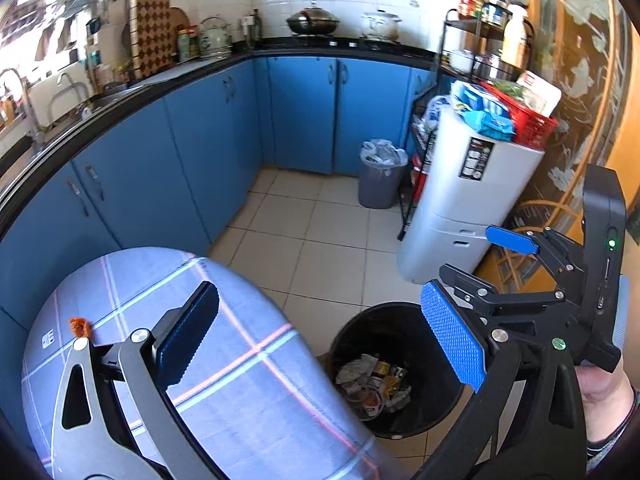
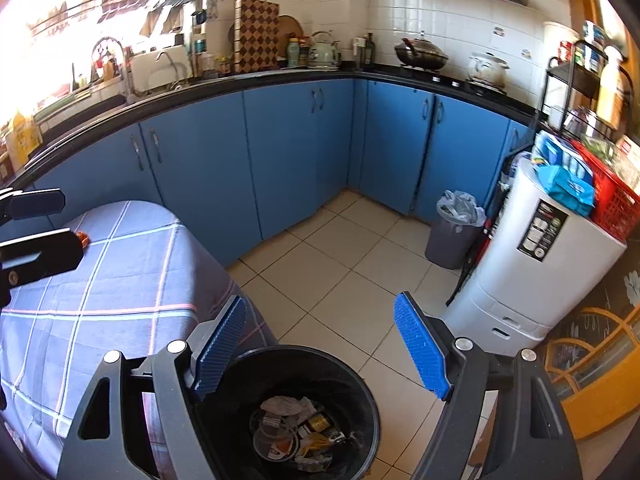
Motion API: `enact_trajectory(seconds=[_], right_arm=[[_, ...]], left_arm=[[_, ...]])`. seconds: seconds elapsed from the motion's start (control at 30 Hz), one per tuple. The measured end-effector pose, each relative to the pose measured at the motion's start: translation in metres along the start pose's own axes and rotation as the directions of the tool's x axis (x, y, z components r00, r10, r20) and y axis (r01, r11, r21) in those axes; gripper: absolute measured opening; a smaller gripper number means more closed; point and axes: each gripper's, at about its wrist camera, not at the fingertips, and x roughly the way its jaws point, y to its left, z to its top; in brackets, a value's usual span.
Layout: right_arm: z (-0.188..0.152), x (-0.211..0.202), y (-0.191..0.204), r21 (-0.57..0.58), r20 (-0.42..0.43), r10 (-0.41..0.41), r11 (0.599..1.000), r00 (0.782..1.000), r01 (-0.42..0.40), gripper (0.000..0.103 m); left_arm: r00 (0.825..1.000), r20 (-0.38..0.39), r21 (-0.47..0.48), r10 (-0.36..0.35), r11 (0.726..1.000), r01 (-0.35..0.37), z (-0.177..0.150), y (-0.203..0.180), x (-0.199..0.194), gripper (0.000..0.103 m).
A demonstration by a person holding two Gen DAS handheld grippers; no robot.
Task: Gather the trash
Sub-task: 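Move both open tools over the table toward the orange peel and white cap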
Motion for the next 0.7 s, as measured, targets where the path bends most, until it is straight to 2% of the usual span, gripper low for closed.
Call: enact_trajectory(seconds=[0.37,0.5,0.7], right_arm=[[0.024,0.036,0.078,-0.113,-0.023,0.061,0.992,0.998,-0.064,0.075],[0.035,0.054,0.112,-0.146,-0.036,0.096,0.984,0.995,-0.100,0.075],[0.045,0.084,0.162,-0.193,-0.071,0.139,0.970,0.988,-0.150,0.075]], left_arm=[[0.992,-0.025,-0.137,0.120,0.983,-0.123,-0.024,0.094,-0.002,0.100],[0.986,-0.033,-0.193,0.164,0.967,-0.167,-0.035,0.134,-0.005,0.100],[0.967,-0.065,-0.251,0.248,0.933,-0.256,-0.058,0.193,-0.007,0.100]])
